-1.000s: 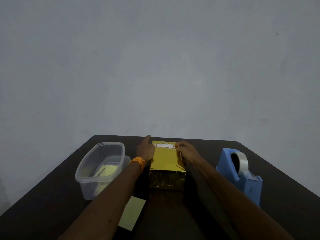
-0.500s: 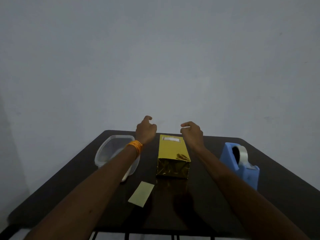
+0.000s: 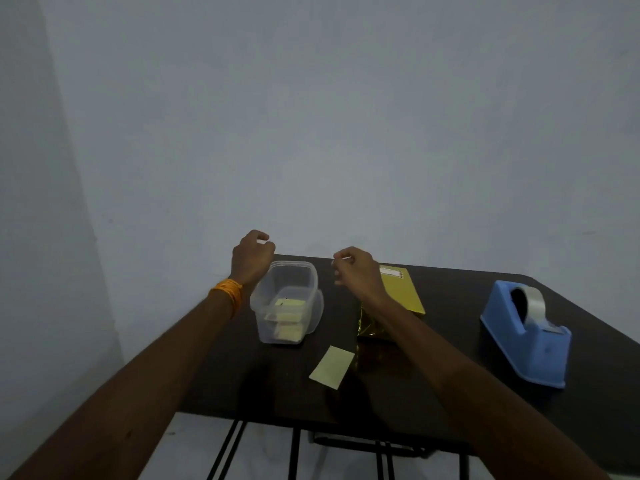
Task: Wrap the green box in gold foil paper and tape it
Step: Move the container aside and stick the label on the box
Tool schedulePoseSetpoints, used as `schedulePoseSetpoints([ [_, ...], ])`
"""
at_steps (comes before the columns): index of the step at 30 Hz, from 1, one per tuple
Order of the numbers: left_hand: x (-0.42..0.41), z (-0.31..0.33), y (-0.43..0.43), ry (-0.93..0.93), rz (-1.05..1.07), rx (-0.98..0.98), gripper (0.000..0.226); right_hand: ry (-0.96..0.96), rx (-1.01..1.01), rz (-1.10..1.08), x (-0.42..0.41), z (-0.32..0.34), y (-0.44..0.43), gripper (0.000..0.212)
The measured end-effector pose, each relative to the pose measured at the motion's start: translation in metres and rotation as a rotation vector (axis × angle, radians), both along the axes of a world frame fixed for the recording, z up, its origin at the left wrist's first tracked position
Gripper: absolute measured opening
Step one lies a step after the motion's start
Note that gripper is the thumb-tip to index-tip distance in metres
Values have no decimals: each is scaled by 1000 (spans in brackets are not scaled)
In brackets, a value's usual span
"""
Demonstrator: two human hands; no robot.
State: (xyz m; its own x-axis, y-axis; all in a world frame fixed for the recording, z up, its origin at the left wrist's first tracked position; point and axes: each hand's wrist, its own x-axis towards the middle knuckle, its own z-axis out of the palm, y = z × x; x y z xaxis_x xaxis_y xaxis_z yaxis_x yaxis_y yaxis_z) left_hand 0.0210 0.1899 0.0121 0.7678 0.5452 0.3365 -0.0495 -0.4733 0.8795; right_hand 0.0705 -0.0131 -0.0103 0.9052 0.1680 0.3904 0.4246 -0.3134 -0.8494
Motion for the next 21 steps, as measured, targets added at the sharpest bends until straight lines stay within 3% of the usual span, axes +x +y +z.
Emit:
schedulePoseSetpoints([
  [4, -13, -17, 19, 164, 65, 71, 30, 118, -98, 29, 0, -16, 25, 43],
  [8, -16, -33, 25, 304, -60, -81, 21, 313, -10, 126, -1, -26, 39, 33],
  [10, -18, -39, 27, 304, -83, -153, 27, 311, -8, 144, -1, -30, 47, 35],
  [14, -22, -33, 40, 254, 6, -7, 29, 241, -23, 146, -3, -29, 64, 22],
  [21, -44, -41, 71, 264, 65, 22, 30, 243, -34, 234, -17, -35, 98, 20],
])
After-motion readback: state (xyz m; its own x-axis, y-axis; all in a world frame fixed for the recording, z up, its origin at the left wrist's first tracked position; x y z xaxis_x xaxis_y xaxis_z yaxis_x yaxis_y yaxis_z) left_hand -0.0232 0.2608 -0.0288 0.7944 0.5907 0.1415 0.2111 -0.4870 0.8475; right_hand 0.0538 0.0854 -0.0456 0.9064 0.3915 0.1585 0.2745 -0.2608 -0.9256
